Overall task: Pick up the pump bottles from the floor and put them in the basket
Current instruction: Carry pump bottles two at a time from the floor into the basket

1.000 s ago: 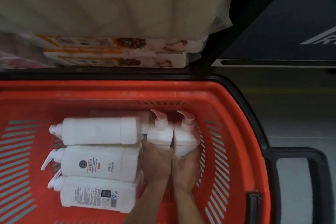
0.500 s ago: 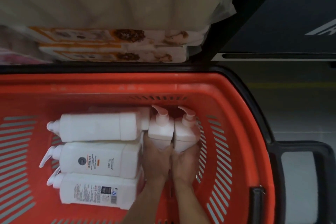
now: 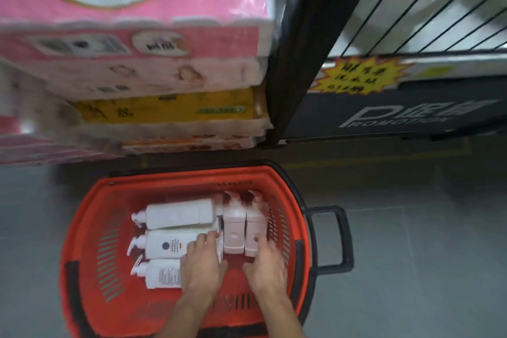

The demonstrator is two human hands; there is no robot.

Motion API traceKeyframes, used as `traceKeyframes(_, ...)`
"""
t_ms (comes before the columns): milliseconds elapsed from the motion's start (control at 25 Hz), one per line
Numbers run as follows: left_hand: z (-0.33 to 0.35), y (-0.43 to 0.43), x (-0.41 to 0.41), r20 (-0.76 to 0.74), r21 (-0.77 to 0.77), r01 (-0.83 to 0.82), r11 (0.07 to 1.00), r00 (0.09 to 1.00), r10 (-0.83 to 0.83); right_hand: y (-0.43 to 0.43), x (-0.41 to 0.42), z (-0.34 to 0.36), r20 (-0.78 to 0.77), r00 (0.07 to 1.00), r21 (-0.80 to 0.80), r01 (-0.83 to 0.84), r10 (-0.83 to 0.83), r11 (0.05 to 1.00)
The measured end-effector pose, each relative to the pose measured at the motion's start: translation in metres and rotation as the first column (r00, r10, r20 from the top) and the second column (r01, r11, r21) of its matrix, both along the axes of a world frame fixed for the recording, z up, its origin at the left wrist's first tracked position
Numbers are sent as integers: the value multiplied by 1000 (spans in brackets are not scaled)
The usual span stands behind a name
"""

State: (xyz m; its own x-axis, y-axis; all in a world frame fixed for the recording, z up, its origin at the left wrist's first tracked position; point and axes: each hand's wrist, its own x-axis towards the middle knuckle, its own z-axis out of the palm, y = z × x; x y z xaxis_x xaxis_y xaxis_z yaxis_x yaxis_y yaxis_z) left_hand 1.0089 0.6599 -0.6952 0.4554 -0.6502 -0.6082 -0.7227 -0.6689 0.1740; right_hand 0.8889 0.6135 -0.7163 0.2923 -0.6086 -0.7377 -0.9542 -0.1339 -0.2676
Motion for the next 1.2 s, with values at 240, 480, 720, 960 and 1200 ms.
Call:
traceKeyframes(240, 150, -16, 24, 48, 6, 388, 922, 920, -388, -17, -25, 157, -45, 999, -70, -5, 2, 998)
traceKeyframes(480, 288, -36, 5, 215, -95, 652, 752, 751, -624, -14, -63, 302, -32, 999, -210, 19, -26, 978)
traceKeyframes(720, 382, -71, -63, 173, -124, 830, 544, 558, -812, -3, -135, 399, -100, 979, -316, 137, -176, 939)
traceKeyframes(960, 458, -130, -178, 195, -148, 949, 280, 305, -932, -4, -265, 473, -134, 898, -434, 328, -420, 839)
traceKeyframes(1200, 491, -154, -309, 217, -161, 983, 93, 127, -968, 6, -389, 506, -112, 785, -476, 495, -609, 727)
